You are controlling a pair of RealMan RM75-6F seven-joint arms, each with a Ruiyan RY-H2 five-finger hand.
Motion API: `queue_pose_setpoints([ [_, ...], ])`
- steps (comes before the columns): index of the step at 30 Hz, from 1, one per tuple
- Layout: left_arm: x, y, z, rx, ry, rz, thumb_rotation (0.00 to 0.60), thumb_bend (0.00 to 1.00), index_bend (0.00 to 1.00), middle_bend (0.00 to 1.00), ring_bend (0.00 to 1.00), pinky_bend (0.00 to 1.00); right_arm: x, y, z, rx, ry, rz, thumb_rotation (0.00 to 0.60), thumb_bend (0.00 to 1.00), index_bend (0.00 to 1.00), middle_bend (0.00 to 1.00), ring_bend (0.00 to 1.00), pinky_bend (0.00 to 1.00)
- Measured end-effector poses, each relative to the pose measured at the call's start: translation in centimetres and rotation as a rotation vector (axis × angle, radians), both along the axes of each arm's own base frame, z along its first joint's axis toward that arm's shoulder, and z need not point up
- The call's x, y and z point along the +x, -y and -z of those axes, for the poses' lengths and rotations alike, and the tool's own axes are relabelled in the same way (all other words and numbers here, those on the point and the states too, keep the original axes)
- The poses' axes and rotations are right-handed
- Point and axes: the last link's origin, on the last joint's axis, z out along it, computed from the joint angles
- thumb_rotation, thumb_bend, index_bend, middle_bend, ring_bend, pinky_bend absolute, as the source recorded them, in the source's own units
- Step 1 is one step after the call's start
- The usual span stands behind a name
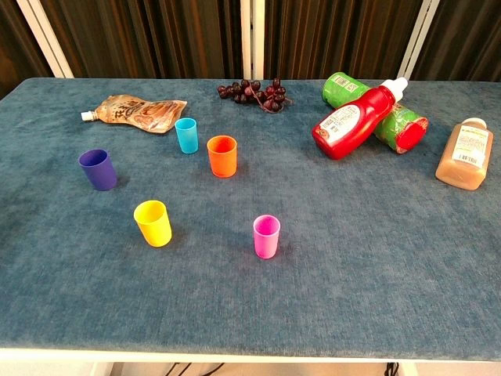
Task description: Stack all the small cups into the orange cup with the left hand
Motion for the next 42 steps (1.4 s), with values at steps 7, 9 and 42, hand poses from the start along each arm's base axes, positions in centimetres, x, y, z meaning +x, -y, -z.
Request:
queue_pose_setpoints([
  [7,-0.3,0.2,0.1,0.002,0.007,-0.008,0.600,0.16,0.04,0.00,0.00,0.09,0.1,0.1,0.0,0.000,0.001,-0.008,0.600,0.25,0.00,0.00,0.00,0.00],
  [9,-0.2,0.2,0.0,0.003,0.009,-0.005,0.600,0.16,0.04,0.00,0.00,0.09,0.1,0.0,0.0,0.000,0.001,-0.007,0.600,0.25,0.00,0.00,0.00,0.00],
  [42,5.0,-9.9,7.1,-0.345,0.078,-0.014,0.600,0.25,0.11,0.10,0.10,0.21,0.3,-0.1,-0.2,0.011,0.008,-0.007,0.600,0.25,0.00,0.00,0.00,0.00],
])
